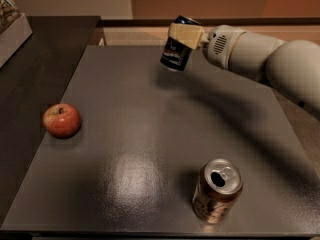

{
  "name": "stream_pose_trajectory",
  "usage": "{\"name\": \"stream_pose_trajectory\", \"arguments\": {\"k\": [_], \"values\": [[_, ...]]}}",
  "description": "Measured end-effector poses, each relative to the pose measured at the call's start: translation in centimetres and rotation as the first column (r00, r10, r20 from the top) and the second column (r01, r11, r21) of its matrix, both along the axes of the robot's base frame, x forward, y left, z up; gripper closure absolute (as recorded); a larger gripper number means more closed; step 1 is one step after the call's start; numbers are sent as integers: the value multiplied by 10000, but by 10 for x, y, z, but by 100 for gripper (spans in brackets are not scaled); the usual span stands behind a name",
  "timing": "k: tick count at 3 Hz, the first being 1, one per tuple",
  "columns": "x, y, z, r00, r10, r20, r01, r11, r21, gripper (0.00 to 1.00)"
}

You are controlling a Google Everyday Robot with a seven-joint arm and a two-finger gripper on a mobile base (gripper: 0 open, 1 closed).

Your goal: Place pepsi can upright

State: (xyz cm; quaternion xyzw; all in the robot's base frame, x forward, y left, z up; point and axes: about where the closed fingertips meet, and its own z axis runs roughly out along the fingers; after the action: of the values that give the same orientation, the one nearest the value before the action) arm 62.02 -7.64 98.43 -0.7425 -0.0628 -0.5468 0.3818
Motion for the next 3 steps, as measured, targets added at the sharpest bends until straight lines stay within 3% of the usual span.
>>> {"name": "stream_pose_trajectory", "arguments": {"k": [1, 3], "values": [[-3, 3, -11, 9978, 104, 657, -42, 9956, -931, 100], [-11, 10, -36, 9888, 409, 1436, -23, 9658, -2594, 100]]}}
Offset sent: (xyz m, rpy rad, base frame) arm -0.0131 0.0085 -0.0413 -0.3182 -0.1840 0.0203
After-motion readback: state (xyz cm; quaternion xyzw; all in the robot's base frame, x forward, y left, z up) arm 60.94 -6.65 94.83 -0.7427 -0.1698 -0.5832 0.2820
